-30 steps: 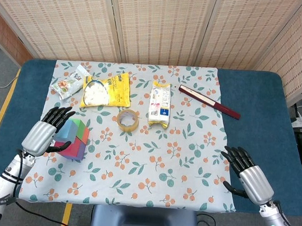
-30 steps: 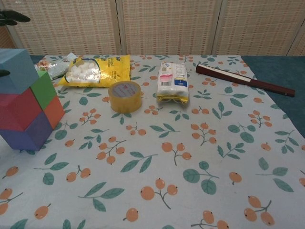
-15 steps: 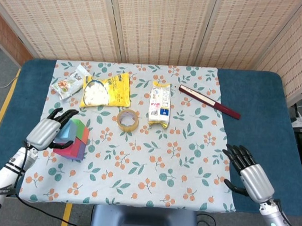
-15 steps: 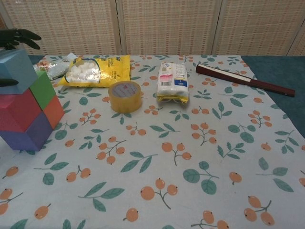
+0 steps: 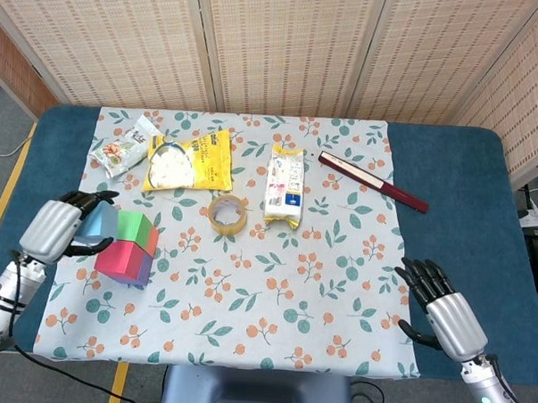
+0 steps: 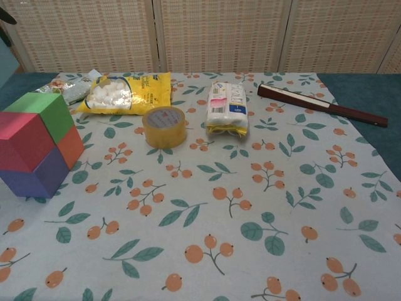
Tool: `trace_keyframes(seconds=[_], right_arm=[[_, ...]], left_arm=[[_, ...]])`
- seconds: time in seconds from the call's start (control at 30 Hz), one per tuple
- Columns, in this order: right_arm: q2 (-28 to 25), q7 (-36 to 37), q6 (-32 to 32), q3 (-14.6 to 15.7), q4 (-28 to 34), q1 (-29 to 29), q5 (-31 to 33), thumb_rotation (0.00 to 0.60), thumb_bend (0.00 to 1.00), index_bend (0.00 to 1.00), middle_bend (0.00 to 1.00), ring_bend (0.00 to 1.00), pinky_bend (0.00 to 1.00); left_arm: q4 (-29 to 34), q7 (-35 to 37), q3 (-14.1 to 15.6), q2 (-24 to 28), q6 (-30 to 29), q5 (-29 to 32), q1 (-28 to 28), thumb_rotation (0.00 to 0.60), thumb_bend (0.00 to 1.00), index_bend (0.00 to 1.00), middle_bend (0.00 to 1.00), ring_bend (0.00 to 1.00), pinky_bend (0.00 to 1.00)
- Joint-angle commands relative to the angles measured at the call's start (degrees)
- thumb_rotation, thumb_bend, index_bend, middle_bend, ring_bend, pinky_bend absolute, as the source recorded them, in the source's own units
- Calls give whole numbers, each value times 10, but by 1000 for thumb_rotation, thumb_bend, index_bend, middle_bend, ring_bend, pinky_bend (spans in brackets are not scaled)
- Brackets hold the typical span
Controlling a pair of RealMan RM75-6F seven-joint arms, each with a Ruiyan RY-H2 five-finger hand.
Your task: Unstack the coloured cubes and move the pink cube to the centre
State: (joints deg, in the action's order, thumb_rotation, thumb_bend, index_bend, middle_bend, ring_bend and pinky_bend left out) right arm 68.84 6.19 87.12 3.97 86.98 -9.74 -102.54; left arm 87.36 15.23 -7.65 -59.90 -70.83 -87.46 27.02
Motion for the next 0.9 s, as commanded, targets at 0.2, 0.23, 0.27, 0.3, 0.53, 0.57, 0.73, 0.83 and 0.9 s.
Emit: trace_keyframes(seconds=[0.2, 0.23, 0.27, 0.3, 0.53, 0.57, 0.73, 0.83, 0.9], right_arm=[[2, 1, -4, 4, 1, -1, -5, 600, 167, 0, 0, 0, 0], [2, 1, -5, 5, 2, -1, -5, 600, 167, 0, 0, 0, 0], [3, 1, -5, 6, 2, -1, -7, 600, 168, 0, 0, 0, 0], [3, 1, -5, 6, 2, -1, -7, 600, 168, 0, 0, 0, 0], [3, 3, -5, 9, 4, -2, -11, 600, 168, 0, 0, 0, 0], [2, 4, -4, 9, 4, -2, -12, 600, 168, 0, 0, 0, 0], [0, 8, 0, 8, 3, -1, -12, 600, 169, 0, 0, 0, 0], [-1, 10, -2, 9, 3, -2, -13, 600, 170, 0, 0, 0, 0], [-2, 10, 0, 10, 4, -1, -14, 600, 170, 0, 0, 0, 0]], left_arm=[[-84, 7, 39, -14, 1, 48, -62, 600, 410, 208, 469, 591, 296], [-98, 10, 43, -24, 7, 56, -67, 600, 411, 208, 468, 588, 287], [-114, 23, 49, -38, 18, 61, -70, 600, 411, 207, 466, 586, 281], [-125, 37, 54, -48, 29, 62, -72, 600, 412, 205, 465, 584, 278], [-217, 106, 78, -124, 58, 37, -71, 600, 405, 169, 432, 560, 218], [-224, 114, 79, -131, 59, 34, -71, 600, 402, 158, 421, 549, 205], [-239, 129, 90, -152, 62, 21, -73, 600, 358, 54, 301, 391, 158], [-238, 141, 94, -161, 62, 17, -75, 600, 361, 3, 204, 311, 158], [-243, 141, 95, -169, 56, 15, -78, 600, 361, 0, 144, 259, 156]])
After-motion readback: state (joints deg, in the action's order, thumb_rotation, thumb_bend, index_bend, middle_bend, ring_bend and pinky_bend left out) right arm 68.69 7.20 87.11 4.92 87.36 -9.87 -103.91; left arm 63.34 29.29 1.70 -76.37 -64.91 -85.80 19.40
